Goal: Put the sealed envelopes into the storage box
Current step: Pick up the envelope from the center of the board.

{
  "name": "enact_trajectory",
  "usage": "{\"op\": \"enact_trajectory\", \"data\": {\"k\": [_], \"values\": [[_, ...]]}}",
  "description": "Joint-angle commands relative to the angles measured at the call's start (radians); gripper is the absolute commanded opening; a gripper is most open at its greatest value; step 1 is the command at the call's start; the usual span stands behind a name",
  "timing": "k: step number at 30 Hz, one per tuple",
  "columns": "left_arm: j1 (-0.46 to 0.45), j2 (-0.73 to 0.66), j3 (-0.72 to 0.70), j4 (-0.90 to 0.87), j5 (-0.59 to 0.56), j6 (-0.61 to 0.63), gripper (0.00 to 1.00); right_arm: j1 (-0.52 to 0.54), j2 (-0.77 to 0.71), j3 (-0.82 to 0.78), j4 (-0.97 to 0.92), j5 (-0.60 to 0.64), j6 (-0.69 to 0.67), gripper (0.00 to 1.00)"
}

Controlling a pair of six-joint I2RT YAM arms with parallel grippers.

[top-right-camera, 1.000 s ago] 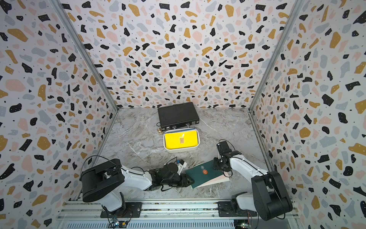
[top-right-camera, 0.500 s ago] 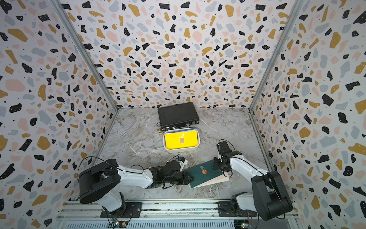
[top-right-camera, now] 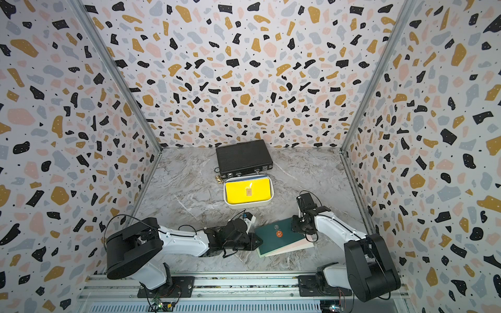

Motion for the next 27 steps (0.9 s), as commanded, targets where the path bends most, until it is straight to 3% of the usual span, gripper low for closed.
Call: {"op": "enact_trajectory", "data": {"k": [1,3,11,14,16,19,22,27], "values": [[-0.004,-0.052,0.067,-0.085,-0.033,0.072,0.06,0.001,-0.028,-0.004,-0.039,-0.032,-0.005,0.51],[-0.004,-0.087,0.103,-0.173,-0.044,0.124,0.00,0.001,-0.065,0.017,-0.062,-0.021,-0.018,0.51],[-0.004,-0.287,0.264,-0.691,-0.227,0.561,0.00,0.007,-0.294,0.121,-0.073,-0.042,-0.110,0.53],[-0.003,-0.390,0.268,-0.774,-0.346,0.726,0.00,0.029,-0.356,0.166,-0.027,-0.101,-0.139,0.50],[-0.002,-0.478,0.239,-0.773,-0.361,0.835,0.00,0.054,-0.380,0.219,-0.015,-0.126,-0.194,0.50],[-0.001,-0.612,0.205,-0.781,-0.374,0.977,0.00,0.105,-0.384,0.307,-0.010,-0.192,-0.369,0.51],[0.006,-0.720,0.192,-0.834,-0.355,1.079,0.00,0.165,-0.369,0.391,-0.055,-0.318,-0.671,0.51],[0.014,-0.826,0.184,-0.947,-0.243,1.218,0.00,0.253,-0.256,0.610,-0.347,-0.361,-1.103,0.61]]}}
